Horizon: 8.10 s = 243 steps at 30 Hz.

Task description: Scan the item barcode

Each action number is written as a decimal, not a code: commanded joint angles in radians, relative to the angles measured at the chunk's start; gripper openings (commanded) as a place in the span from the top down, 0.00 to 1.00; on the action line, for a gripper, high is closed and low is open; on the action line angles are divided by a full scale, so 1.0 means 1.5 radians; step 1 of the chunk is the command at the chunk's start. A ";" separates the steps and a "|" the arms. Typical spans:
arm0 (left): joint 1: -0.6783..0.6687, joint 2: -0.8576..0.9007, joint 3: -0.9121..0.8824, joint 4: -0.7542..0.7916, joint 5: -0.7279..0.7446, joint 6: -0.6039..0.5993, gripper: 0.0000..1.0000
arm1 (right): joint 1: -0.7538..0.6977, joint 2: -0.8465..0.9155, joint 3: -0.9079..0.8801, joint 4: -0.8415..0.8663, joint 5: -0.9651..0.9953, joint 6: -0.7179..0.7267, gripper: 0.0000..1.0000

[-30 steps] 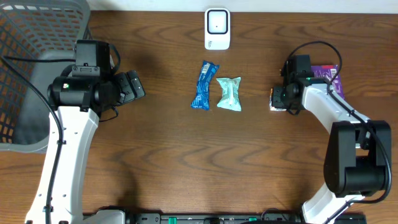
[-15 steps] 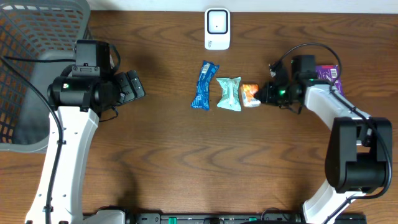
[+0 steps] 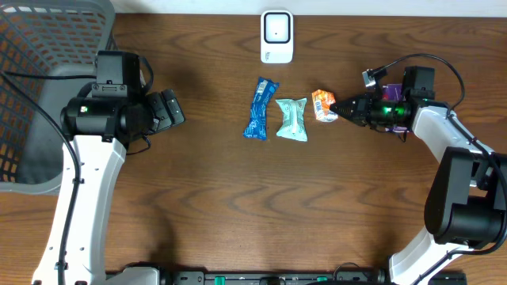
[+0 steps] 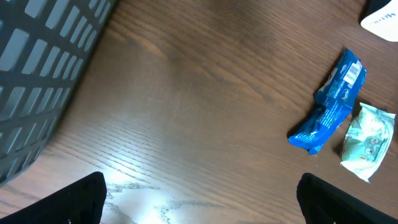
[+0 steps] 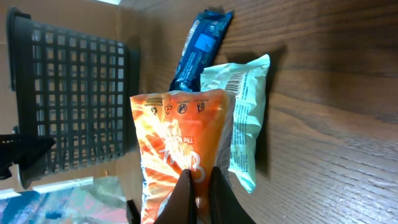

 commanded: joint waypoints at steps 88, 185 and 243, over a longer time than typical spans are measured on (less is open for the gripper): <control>0.002 0.003 0.004 -0.001 -0.008 -0.001 0.02 | 0.254 0.031 0.044 0.019 0.435 0.122 0.34; 0.002 0.003 0.004 -0.001 -0.008 -0.001 0.02 | 0.252 0.139 0.104 -0.127 0.435 0.060 0.66; 0.002 0.003 0.004 -0.001 -0.008 -0.001 0.02 | 0.434 0.163 0.305 -0.225 1.201 -0.078 0.24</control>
